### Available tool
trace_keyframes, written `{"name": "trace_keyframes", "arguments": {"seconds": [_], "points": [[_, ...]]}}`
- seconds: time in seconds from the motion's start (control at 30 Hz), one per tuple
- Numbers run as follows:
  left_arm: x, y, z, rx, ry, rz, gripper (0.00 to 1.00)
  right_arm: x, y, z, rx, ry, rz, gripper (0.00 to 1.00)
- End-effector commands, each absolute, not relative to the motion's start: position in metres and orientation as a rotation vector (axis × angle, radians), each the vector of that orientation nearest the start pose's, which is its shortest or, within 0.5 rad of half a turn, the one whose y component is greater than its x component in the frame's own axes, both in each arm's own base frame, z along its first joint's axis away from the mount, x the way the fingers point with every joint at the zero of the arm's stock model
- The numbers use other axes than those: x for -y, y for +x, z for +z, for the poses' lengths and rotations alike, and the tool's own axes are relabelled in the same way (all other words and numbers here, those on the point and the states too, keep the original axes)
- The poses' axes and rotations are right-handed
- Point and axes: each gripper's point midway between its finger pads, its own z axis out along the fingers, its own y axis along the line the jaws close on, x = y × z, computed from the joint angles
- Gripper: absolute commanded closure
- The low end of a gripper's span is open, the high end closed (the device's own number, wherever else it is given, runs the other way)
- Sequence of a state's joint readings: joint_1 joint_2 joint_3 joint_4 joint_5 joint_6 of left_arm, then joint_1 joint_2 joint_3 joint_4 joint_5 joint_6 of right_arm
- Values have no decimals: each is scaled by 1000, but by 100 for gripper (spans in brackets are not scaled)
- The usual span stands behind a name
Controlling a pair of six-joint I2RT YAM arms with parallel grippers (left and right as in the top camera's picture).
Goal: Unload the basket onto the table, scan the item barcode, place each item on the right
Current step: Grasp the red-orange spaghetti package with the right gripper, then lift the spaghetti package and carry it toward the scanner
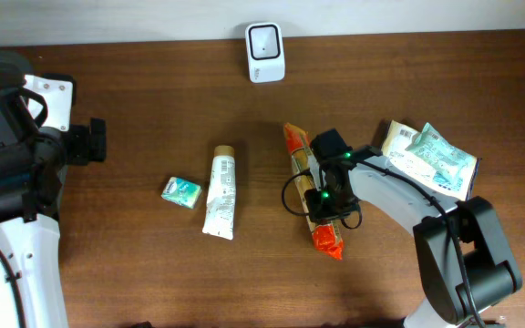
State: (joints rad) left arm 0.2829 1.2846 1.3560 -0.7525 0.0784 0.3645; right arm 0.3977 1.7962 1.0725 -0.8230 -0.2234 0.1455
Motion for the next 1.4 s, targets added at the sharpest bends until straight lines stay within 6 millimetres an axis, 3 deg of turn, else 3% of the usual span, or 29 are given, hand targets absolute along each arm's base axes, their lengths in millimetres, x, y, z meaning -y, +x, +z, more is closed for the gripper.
{"name": "trace_keyframes", "arguments": {"seconds": [0.0, 0.03, 0.13, 0.2, 0.33, 0.43, 0.6, 1.37], "points": [[-92, 366, 291, -2251, 153, 259, 1, -191, 279, 48, -3006, -515, 657, 84], [-92, 366, 291, -2251, 153, 259, 1, -202, 279, 58, -2969, -555, 756, 87], [-92, 366, 291, -2251, 153, 259, 1, -252, 270, 117, -2663, -823, 1273, 89], [-92, 366, 291, -2252, 153, 259, 1, -266, 273, 152, -2495, -860, 1489, 90], [-92, 366, 291, -2251, 153, 259, 1, -266, 279, 197, -2227, -876, 1748, 92], [-92, 366, 291, -2251, 153, 259, 1, -247, 295, 218, -2099, -798, 1844, 96], [-92, 366, 291, -2251, 153, 259, 1, -221, 314, 222, -2072, -696, 1833, 96], [-92, 366, 291, -2251, 153, 259, 1, -215, 325, 199, -2192, -687, 1656, 96]]}}
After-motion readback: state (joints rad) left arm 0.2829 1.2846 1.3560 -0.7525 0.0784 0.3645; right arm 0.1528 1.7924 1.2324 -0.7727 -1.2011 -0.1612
